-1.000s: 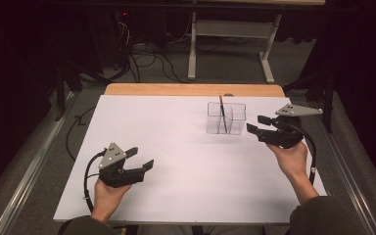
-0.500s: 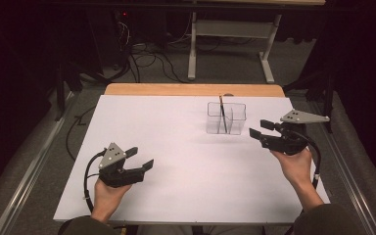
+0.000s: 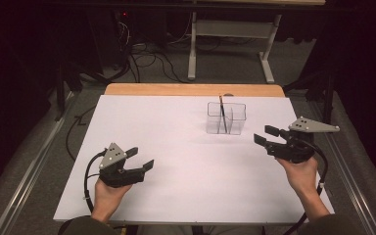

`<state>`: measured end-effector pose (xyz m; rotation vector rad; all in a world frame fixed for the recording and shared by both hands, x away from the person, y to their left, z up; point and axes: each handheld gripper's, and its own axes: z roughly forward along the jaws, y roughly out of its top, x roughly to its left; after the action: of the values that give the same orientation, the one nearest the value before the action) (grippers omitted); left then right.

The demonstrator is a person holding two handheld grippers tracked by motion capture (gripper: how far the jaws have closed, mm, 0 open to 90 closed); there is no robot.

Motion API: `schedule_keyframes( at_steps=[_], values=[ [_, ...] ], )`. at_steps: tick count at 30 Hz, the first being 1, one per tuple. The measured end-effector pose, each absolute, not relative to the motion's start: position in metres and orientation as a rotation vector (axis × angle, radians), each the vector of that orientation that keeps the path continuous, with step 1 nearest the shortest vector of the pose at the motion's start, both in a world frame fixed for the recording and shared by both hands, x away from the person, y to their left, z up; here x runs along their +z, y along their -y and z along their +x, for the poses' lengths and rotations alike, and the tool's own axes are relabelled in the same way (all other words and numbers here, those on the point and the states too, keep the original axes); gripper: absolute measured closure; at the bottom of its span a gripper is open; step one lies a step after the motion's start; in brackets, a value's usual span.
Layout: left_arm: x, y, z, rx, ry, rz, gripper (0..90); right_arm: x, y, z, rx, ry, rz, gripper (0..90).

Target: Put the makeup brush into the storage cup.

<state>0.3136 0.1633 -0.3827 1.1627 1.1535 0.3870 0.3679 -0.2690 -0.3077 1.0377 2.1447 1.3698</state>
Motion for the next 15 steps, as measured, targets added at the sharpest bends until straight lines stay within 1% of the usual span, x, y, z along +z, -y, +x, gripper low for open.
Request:
schedule_keyframes(
  at_steps=[15],
  values=[
    [-0.383, -0.163, 0.314, 0.385, -1.153, 1.163, 28.0, -0.313, 0.279, 0.351, 1.408, -2.117, 1.055, 44.8]
  ],
)
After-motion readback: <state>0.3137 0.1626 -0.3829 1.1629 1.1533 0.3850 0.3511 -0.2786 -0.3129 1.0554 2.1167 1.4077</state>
